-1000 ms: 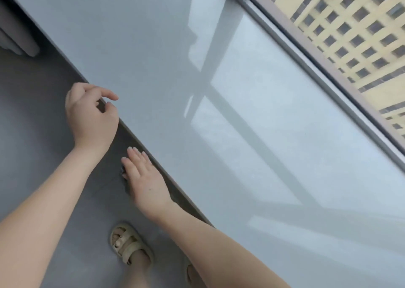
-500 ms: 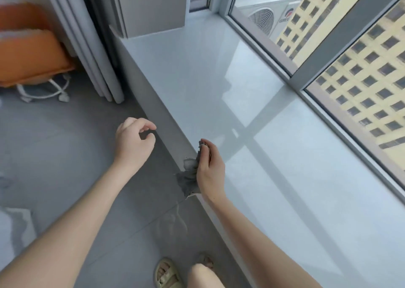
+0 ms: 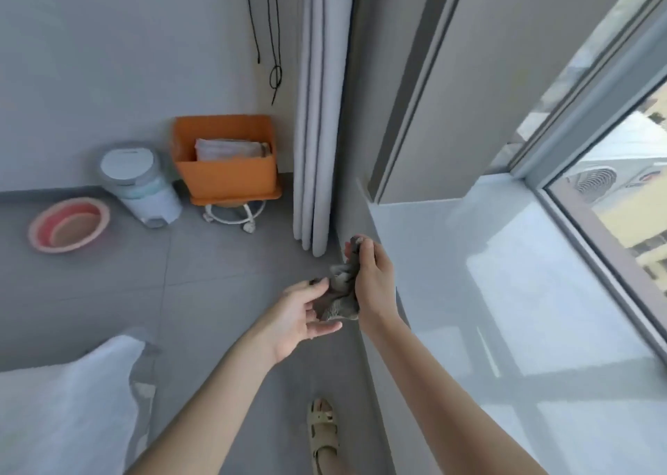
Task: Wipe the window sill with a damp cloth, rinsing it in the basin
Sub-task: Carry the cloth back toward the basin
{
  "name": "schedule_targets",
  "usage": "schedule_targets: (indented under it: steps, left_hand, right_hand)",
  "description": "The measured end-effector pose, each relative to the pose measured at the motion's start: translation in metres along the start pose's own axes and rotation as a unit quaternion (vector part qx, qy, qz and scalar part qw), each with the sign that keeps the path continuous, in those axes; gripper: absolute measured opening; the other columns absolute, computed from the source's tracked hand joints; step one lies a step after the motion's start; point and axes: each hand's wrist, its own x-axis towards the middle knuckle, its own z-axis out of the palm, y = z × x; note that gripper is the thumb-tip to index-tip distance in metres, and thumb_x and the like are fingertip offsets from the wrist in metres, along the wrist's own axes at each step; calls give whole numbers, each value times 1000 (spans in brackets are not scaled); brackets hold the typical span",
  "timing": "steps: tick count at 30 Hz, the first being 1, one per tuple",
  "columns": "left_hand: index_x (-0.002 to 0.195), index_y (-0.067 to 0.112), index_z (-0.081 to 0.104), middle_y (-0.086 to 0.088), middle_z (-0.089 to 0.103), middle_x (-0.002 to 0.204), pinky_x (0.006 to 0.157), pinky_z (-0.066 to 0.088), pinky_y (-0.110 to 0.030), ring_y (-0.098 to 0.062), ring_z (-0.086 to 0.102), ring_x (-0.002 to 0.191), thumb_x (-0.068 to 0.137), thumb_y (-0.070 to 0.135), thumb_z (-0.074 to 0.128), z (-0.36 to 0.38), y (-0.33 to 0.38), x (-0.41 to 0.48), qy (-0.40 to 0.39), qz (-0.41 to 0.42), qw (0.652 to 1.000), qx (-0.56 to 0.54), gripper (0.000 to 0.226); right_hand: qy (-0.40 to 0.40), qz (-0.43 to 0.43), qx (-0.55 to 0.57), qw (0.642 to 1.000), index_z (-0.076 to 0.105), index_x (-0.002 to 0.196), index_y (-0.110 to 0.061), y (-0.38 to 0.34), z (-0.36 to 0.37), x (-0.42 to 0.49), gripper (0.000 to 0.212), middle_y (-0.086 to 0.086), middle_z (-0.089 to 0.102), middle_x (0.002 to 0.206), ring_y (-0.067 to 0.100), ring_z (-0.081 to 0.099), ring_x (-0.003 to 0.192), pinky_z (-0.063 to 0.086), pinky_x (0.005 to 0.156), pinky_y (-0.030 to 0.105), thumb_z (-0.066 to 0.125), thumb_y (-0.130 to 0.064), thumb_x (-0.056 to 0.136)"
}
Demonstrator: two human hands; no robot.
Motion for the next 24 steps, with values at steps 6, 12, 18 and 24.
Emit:
schedule_targets:
  steps: [6,12,18,24]
  left_hand:
    - [95,7,61,-13,67,89,59,58,-28,-24,64,77,92,15,53,-94,114,20,216,107,970,-30,11]
    - [86,5,59,-16,64,85,50,57,-25,-25,64,71,91,12,55,-232,203,14,375,137,909,-120,9]
    - [75,8,53,-15,59,77,45,54,-26,-24,60,62,91,5,51,-380,293,12,450,137,866,-167,17]
    - [88,8,62,-15,65,97,70,53,-32,-31,62,91,87,11,60,-513,364,12,458,129,873,-109,4]
  right_hand:
    - [-118,56,-56,990,58,78,-16,-28,125,86,30,2,57,79,19,53,78,43,73,32,39,-30,96]
    - [-255,83,-198,943,52,73,-7,-26,287,126,39,5,48,72,17,46,70,34,62,29,39,-34,98]
    - [-352,34,-287,890,44,61,-7,-27,472,136,46,3,44,59,15,41,58,28,55,30,42,-36,98]
    - [-349,47,-356,866,38,57,-13,-27,657,145,51,3,42,58,19,43,57,32,54,30,32,-42,99]
